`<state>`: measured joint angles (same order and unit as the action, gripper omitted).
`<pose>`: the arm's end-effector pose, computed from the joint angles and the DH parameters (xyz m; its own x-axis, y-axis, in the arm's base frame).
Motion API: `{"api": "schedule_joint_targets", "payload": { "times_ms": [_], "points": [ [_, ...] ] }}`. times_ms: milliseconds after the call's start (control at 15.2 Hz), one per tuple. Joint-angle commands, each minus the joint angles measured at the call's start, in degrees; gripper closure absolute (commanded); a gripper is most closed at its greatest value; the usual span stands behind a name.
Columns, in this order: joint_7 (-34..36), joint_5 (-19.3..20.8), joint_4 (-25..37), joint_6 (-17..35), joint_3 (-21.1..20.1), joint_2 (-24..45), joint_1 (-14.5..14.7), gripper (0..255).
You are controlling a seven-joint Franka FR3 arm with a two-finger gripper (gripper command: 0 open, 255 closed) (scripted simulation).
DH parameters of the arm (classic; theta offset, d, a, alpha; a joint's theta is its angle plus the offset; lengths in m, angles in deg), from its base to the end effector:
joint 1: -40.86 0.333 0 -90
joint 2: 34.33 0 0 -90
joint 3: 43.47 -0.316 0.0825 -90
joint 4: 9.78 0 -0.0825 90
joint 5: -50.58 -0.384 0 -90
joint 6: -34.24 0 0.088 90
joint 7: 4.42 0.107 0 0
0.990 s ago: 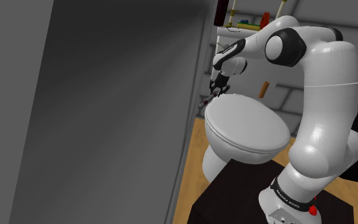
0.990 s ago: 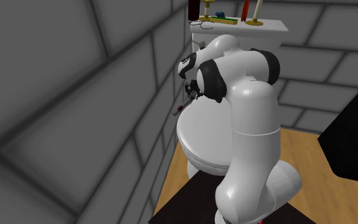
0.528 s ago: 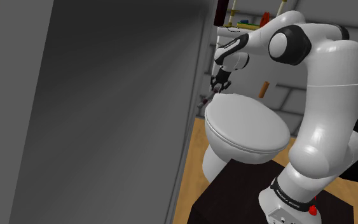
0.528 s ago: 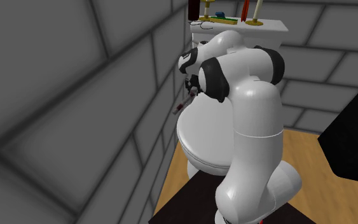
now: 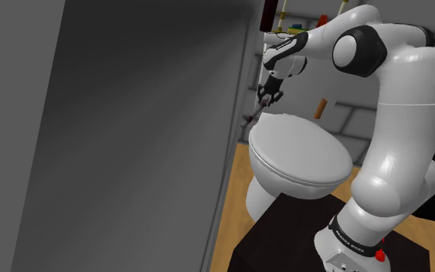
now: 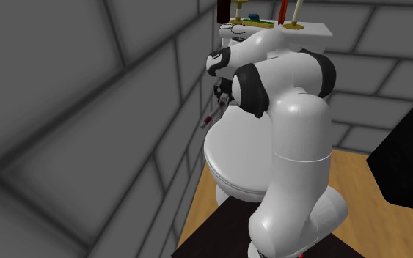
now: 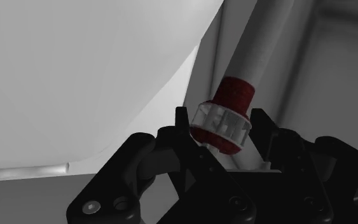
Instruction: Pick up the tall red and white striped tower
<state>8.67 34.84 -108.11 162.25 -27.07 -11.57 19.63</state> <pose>0.5470 -0.3871 0.3788 0.5218 -0.8472 0.1002 -0.8329 -0.5313 -0.1545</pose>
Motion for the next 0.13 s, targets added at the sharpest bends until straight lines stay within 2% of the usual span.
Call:
{"api": "schedule_joint_targets", "payload": {
  "times_ms": [0,66],
  "points": [
    [0.2,0.2,0.9,-0.9,0.1,-0.2,0.0,255],
    [0.2,0.2,0.9,-0.9,0.1,-0.2,0.0,255]
  ]
}}
